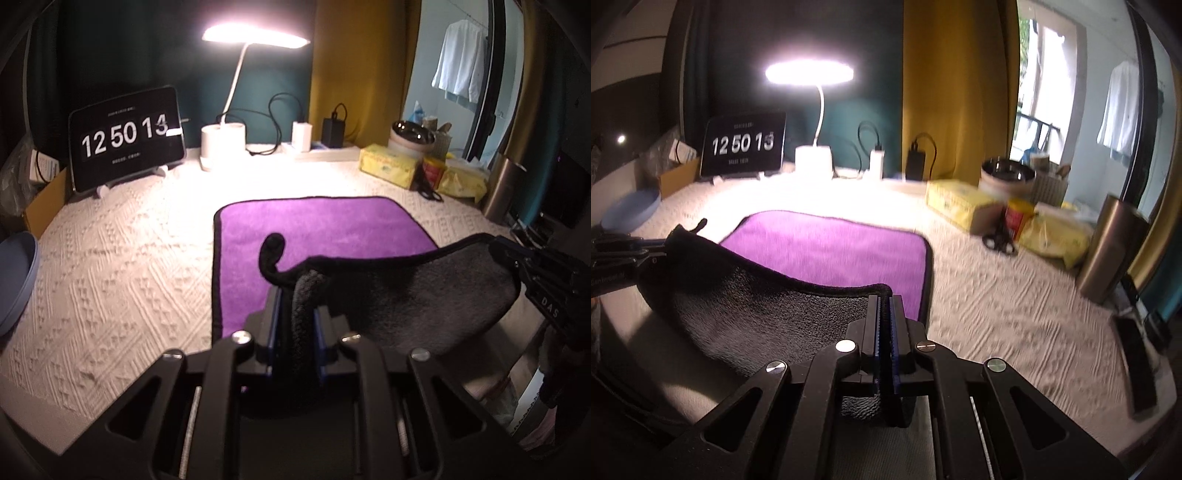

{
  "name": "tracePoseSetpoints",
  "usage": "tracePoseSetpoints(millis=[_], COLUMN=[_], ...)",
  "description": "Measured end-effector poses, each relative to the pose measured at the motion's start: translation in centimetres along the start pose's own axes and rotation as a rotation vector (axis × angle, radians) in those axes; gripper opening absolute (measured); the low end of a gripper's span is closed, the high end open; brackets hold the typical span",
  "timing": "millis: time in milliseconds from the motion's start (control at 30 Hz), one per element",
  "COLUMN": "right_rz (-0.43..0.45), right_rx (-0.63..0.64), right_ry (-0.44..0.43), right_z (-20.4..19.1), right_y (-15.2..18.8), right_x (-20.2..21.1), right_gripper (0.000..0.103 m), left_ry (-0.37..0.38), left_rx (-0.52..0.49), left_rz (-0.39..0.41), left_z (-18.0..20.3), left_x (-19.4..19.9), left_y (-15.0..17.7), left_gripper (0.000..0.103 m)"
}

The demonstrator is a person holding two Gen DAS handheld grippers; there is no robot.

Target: Fold towel

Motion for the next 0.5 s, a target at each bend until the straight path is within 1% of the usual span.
tracePoseSetpoints(millis=[267, 500], right_rz=[0.078, 0.107], right_rx=[0.0, 0.0], right_ry=[0.016, 0.011], right_z=[1.4, 1.8], right_y=[-4.0, -6.5], right_x=[-1.5, -4.1], right_gripper=[0.005, 0.005], left_ry=[-0.008, -0.016], left_rx=[-0.009, -0.017], left_rz=[0.067, 0.097], left_z=[-1.0, -2.0], left_x=[-0.4, -2.0], left_y=[-3.9, -6.7], left_gripper=[0.016, 0.016])
Point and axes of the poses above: each gripper's, at about its wrist camera, not at the fingertips, and x roughly against the way its jaws point, z to its right, y to its underside, the point moved 9 cm from there along -x, roughly the way its jaws point, and after that the axes turned 6 degrees about y, right-handed, at the moved point
